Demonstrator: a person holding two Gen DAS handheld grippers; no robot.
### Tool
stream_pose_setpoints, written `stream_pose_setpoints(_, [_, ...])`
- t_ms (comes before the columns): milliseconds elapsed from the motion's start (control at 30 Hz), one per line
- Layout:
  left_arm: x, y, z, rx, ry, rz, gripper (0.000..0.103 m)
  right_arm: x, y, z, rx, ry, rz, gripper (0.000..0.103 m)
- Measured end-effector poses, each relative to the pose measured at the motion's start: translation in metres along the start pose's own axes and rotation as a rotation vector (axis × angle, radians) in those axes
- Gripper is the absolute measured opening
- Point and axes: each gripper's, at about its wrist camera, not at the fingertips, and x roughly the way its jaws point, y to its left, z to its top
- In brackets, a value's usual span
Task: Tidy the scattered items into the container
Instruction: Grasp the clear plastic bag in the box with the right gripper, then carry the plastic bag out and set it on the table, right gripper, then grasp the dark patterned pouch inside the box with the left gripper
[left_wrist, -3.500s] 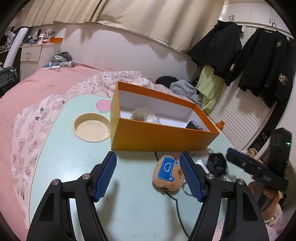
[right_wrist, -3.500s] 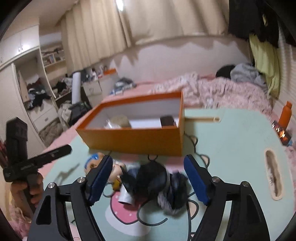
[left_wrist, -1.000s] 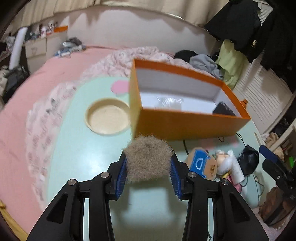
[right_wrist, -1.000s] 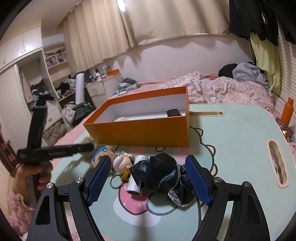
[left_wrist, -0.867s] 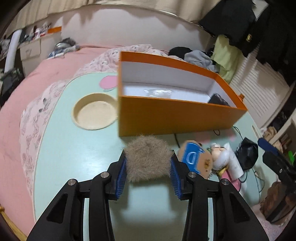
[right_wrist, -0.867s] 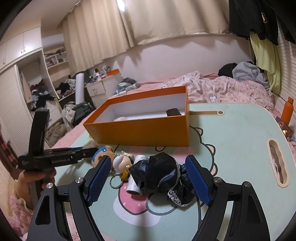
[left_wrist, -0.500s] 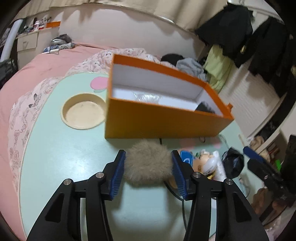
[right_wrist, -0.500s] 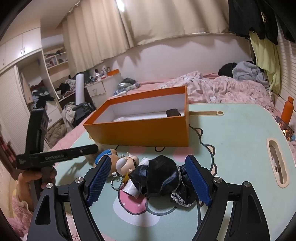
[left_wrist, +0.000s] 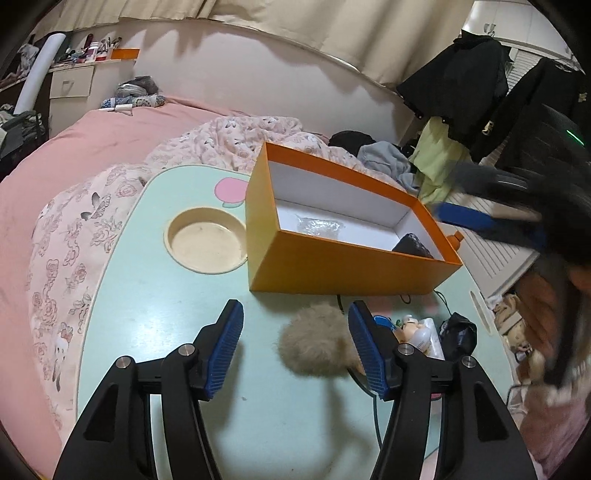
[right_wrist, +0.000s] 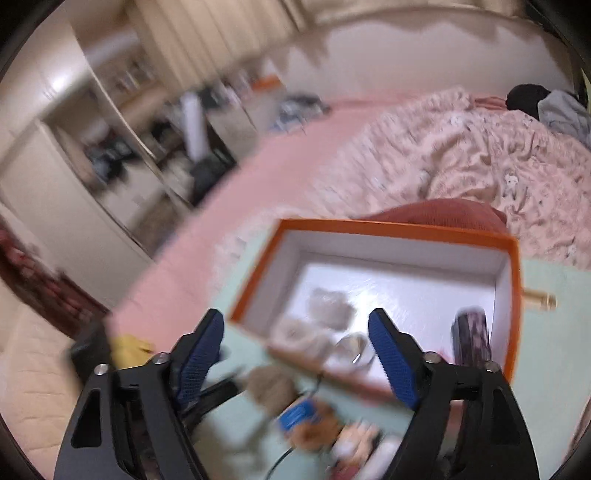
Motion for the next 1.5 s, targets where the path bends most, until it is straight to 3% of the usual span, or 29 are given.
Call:
stream_pose_setpoints(67, [0.0, 0.002, 0.0, -0.007, -0.002, -0.006, 0.06, 0.032, -0.001, 0.011, -0.012, 0.081, -0.046, 0.057])
stream_pose_setpoints(167, [0.0, 0.005, -0.001, -0.015, 0.0, -0.006, 0.06, 0.069, -0.006, 0.011, 0.031, 0.202, -0.031, 0.057])
stream_pose_setpoints(300, [-0.001, 0.011, -0.002, -0.033, -0.003, -0.01, 0.06, 0.097, -0.012, 0.009, 0.035, 0.281, -0.093, 0.054])
stream_pose_setpoints(367, [-0.002, 0.014, -0.003, -0.038, -0.005, -0.01, 0.06, 0.097, -0.011, 0.011, 0.004, 0.26, -0.108, 0.031])
stream_pose_setpoints(500, [-0.002, 0.015, -0.003, -0.041, -0.003, -0.01, 0.06, 0.078, -0.016, 0.013, 0.023, 0.188, -0.047, 0.031])
stream_pose_setpoints(633, [-0.002, 0.014, -0.004, -0.037, -0.001, -0.009, 0.06, 0.033, -0.01, 0.004, -0.008, 0.084, -0.015, 0.031])
stream_pose_setpoints(767, [-0.001, 0.01, -0.005, -0.031, 0.001, -0.012, 0.06, -0.023, 0.003, -0.028, -0.04, -0.015, 0.059, 0.031])
stream_pose_setpoints(933, [-0.001, 0.006, -0.005, -0.02, 0.002, -0.017, 0.06, -0.042, 0.009, -0.072, -0.065, -0.034, 0.061, 0.031])
stream_pose_setpoints(1033, [0.0, 0.004, -0.006, -0.016, 0.005, -0.018, 0.06, -0.035, 0.008, -0.088, -0.083, -0.022, -0.021, 0.031])
stream_pose_setpoints(1167, [0.002, 0.001, -0.007, -0.006, 0.014, -0.02, 0.06, -0.021, 0.0, -0.093, -0.075, -0.016, -0.075, 0.033])
stream_pose_setpoints(1233, [0.002, 0.0, -0.008, -0.003, 0.017, -0.022, 0.06, -0.022, -0.005, -0.098, -0.065, -0.044, -0.097, 0.04])
stream_pose_setpoints(1300, [0.002, -0.001, -0.008, -0.002, 0.018, -0.022, 0.06, -0.03, -0.01, -0.104, -0.042, -0.089, -0.08, 0.059])
stream_pose_setpoints(1400, [0.002, -0.001, -0.008, -0.003, 0.015, -0.02, 0.06, -0.046, -0.013, -0.111, -0.012, -0.16, -0.044, 0.065])
stream_pose_setpoints(1500, [-0.001, -0.002, -0.008, -0.001, 0.012, -0.023, 0.06, -0.062, -0.011, -0.121, -0.011, -0.242, -0.078, 0.073])
